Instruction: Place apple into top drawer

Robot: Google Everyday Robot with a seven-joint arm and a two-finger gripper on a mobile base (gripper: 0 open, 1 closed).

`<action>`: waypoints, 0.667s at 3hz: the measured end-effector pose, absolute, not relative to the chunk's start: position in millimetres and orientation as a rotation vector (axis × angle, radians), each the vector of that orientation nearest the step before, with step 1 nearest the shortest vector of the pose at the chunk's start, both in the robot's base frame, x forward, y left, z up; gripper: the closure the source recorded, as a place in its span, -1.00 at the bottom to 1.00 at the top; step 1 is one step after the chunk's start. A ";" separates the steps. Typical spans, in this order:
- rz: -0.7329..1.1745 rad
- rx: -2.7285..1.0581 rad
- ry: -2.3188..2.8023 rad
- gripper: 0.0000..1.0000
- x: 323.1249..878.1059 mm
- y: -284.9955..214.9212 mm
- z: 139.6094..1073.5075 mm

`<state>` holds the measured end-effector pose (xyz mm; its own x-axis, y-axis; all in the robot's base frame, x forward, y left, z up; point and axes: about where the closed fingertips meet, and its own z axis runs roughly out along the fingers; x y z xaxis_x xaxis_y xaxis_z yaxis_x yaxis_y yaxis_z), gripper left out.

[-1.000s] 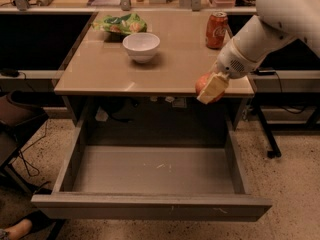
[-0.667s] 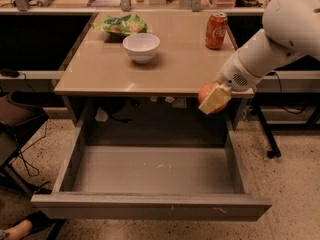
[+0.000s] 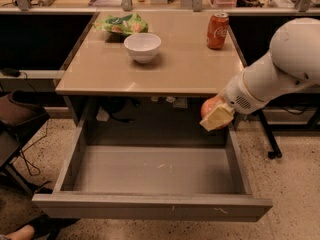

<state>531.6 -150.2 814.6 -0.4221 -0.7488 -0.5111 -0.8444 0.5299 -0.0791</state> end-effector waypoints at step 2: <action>0.208 -1.405 2.280 1.00 553.0 -150.7 816.3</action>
Offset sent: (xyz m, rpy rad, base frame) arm 0.0136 -0.0096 -0.0116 -0.0614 0.0114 0.0308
